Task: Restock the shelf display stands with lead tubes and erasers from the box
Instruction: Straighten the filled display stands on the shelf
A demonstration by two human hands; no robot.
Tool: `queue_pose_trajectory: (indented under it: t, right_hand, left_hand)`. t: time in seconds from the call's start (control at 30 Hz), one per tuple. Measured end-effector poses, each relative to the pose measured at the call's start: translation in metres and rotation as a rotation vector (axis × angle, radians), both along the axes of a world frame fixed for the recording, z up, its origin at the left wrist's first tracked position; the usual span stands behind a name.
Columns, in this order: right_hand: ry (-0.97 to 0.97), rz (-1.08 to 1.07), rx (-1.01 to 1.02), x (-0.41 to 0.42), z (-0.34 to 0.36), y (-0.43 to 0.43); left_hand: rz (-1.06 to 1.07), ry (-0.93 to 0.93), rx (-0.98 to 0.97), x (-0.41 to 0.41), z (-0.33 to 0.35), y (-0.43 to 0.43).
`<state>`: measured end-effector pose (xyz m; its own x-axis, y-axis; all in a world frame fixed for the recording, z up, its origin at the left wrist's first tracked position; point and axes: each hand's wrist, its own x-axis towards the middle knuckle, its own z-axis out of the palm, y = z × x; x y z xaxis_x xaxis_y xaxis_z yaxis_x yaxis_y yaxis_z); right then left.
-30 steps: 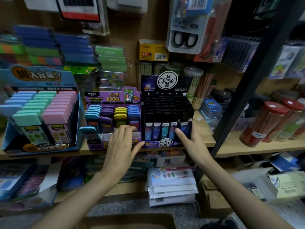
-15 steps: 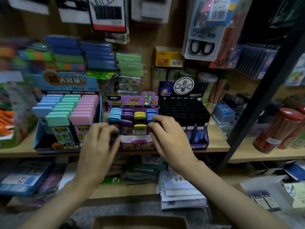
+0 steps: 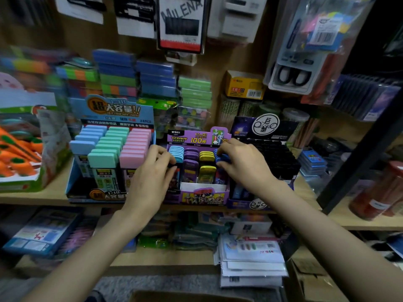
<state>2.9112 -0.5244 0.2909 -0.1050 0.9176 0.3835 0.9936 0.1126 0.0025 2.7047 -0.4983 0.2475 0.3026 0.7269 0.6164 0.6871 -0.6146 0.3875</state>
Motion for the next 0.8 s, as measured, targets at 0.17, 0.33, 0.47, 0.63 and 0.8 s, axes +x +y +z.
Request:
queue_pose_trajectory:
  t: [0.17, 0.33, 0.47, 0.63, 0.8]
  right_hand:
    - [-0.017, 0.035, -0.027, 0.000, 0.001, -0.010]
    - [0.012, 0.174, 0.047, -0.012, -0.003, -0.031]
    - [-0.071, 0.147, -0.035, -0.018, -0.009, -0.020]
    - [0.103, 0.200, -0.069, -0.015, 0.003, -0.002]
    - [0.041, 0.170, -0.011, -0.012, 0.004, 0.009]
  left_hand:
    - [0.003, 0.008, 0.004, -0.004, -0.004, -0.005]
    - [0.006, 0.020, 0.002, -0.005, -0.005, -0.008]
    - [0.025, 0.006, -0.022, -0.003, -0.003, -0.010]
    - [0.050, 0.031, 0.029, 0.002, 0.001, -0.010]
    - [0.086, 0.124, 0.131, 0.009, 0.009, -0.002]
